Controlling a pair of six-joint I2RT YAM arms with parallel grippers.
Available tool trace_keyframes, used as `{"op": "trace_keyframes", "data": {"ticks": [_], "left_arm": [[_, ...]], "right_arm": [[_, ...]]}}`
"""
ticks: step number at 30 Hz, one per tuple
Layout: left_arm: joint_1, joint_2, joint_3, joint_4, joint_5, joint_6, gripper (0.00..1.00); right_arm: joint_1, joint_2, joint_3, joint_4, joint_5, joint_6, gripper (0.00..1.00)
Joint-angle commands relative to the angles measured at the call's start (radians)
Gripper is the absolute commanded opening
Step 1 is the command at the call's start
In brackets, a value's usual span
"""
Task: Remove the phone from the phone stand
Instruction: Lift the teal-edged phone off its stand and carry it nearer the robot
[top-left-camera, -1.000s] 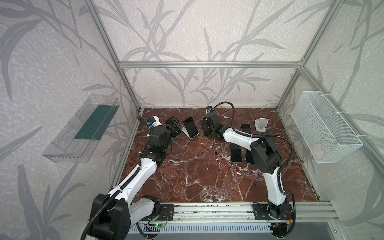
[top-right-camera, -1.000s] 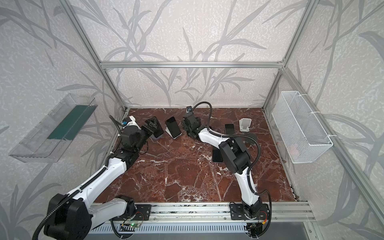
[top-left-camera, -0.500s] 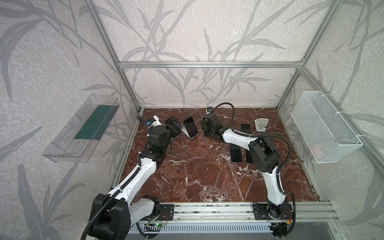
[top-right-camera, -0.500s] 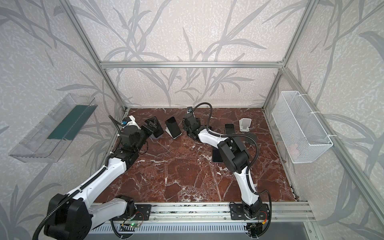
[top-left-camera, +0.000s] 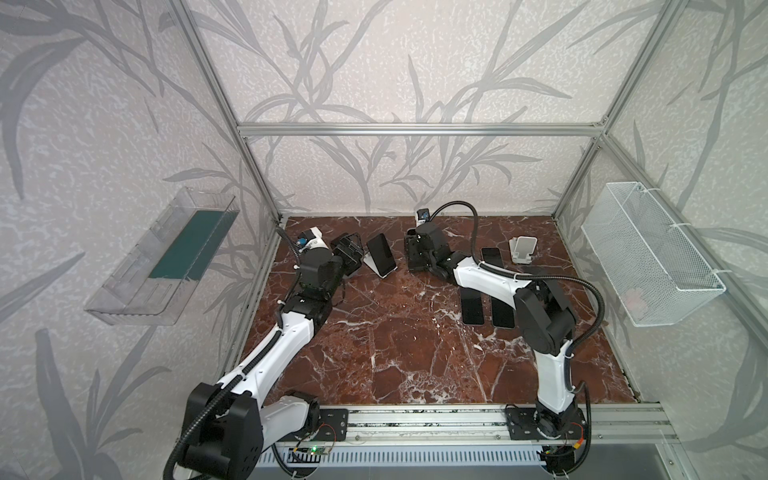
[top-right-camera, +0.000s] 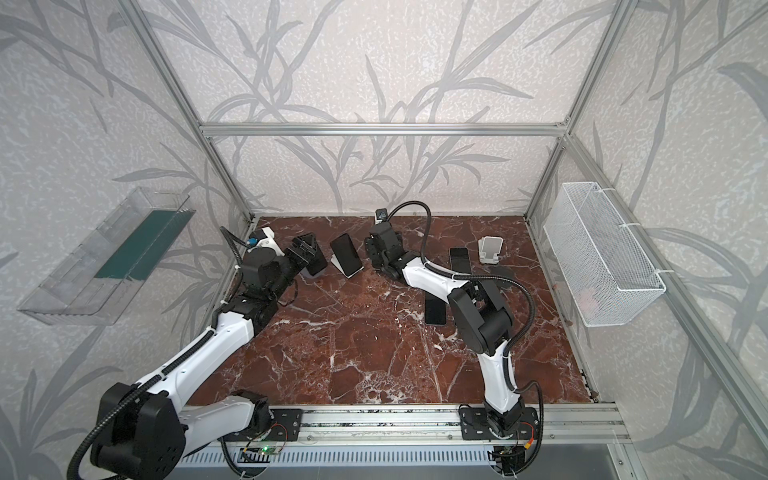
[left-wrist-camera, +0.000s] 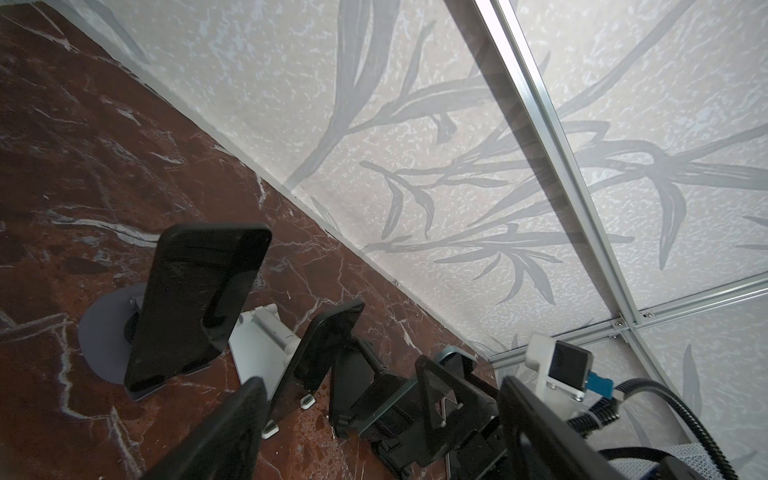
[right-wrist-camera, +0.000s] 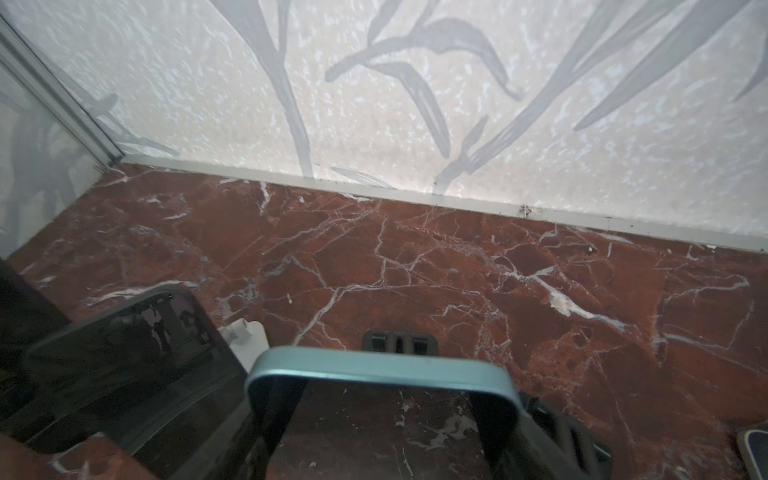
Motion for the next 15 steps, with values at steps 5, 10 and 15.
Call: {"op": "trace_keyframes", "data": {"ticks": [5, 10, 15], "left_arm": [[0.003, 0.022, 0.032, 0.028, 0.028, -0.013, 0.86], [-0.005, 0.04, 0.035, 0.09, 0.129, -0.058, 0.84], [-0.033, 0.05, 0.039, 0.105, 0.157, -0.072, 0.83]], "right_arm": [[0.028, -0.234, -0.082, 0.009, 0.024, -0.029, 0.6], [0.031, -0.414, -0.231, -0.001, 0.044, -0.033, 0.58], [0.031, -0.578, -0.353, -0.066, 0.083, -0.034, 0.58]]}}
